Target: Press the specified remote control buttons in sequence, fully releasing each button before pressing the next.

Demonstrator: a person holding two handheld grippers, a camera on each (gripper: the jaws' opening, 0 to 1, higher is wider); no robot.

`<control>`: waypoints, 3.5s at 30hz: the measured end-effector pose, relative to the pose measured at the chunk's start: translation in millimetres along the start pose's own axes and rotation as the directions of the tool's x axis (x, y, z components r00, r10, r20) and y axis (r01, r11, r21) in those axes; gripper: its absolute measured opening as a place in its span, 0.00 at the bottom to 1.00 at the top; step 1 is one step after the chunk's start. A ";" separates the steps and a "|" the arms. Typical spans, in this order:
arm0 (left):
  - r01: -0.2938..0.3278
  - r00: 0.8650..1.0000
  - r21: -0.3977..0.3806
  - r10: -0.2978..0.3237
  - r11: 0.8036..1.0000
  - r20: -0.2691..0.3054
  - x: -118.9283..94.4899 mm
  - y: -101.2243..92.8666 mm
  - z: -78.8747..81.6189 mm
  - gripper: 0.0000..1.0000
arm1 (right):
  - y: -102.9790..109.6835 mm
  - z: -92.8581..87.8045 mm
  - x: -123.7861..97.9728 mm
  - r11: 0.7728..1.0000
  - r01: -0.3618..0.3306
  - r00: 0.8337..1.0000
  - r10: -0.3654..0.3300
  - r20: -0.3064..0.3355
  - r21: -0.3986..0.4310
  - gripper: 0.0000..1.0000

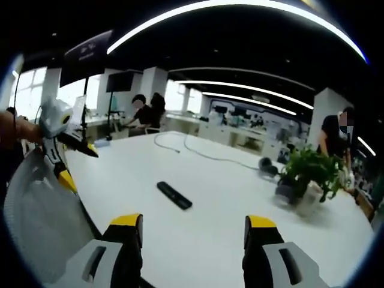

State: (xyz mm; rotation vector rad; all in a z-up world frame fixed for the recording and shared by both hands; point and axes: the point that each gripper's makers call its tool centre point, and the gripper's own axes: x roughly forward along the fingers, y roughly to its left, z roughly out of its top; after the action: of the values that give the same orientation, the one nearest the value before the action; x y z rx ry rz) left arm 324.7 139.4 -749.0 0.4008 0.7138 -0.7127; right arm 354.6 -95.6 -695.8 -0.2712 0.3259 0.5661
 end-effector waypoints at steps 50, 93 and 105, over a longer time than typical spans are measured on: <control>0.333 0.932 0.221 -0.285 0.917 -0.223 131.1 74.9 55.4 0.78 | -9.4 -17.7 1.6 0.999 0.033 0.996 -0.033 -0.087 0.009 0.57; 0.411 0.874 0.368 -0.246 0.834 -0.419 223.8 102.9 62.2 0.74 | -23.3 -39.7 0.1 0.994 0.096 0.974 -0.104 -0.201 -0.050 0.46; 0.415 0.871 0.421 -0.217 0.807 -0.442 230.8 101.7 52.7 0.62 | -24.4 -41.5 -0.1 0.994 0.102 0.972 -0.109 -0.210 -0.043 0.46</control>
State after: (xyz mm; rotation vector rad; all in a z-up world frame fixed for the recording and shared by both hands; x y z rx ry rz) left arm 545.2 76.8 -866.7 0.9351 0.9695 -1.1775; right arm 358.9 -129.4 -729.8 -0.3786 0.5060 0.4384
